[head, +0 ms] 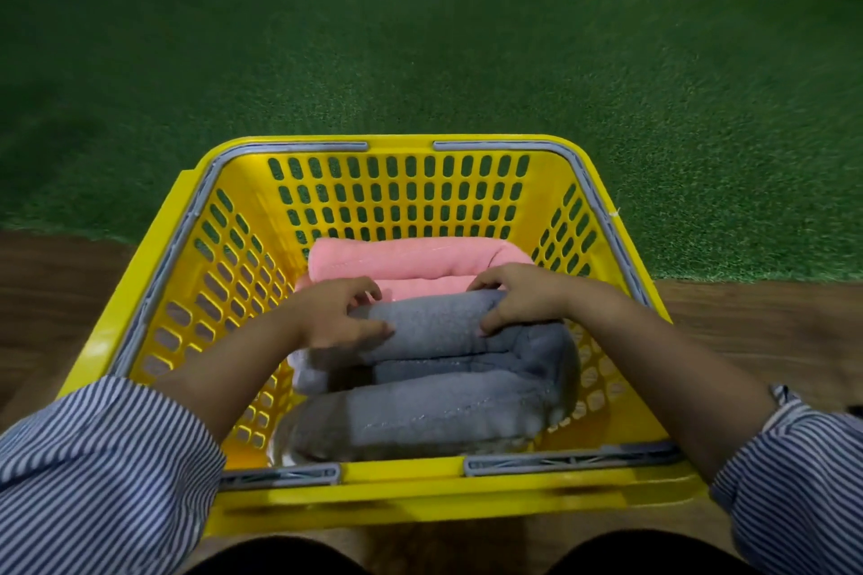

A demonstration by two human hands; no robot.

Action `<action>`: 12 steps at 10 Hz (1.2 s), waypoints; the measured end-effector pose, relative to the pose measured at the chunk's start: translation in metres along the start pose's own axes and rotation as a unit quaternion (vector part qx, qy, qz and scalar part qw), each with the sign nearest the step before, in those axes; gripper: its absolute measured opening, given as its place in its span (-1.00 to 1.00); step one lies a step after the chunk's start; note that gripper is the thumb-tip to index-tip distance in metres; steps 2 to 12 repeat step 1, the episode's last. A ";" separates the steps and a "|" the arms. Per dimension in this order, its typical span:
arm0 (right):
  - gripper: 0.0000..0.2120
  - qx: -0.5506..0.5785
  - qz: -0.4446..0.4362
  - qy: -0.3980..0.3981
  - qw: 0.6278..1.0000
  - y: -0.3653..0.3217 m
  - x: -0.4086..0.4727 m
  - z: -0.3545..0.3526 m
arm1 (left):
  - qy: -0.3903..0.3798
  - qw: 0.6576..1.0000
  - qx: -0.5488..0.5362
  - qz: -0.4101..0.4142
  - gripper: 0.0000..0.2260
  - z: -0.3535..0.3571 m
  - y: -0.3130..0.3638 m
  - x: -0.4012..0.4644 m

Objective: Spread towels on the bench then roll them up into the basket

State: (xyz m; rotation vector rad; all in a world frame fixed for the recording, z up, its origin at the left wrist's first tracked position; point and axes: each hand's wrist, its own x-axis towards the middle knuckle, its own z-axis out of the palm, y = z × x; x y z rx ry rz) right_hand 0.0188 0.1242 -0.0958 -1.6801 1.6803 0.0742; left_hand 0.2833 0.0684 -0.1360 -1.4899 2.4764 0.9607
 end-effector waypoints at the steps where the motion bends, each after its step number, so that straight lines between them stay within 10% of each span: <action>1: -0.44 -0.004 0.009 0.021 1.000 -0.008 -0.013 -0.001 | 0.016 0.999 -0.033 -0.013 -0.47 0.005 0.008 -0.004; 12: -0.44 -0.004 0.009 0.021 1.000 -0.008 -0.013 -0.001 | 0.016 0.999 -0.033 -0.013 -0.47 0.005 0.008 -0.004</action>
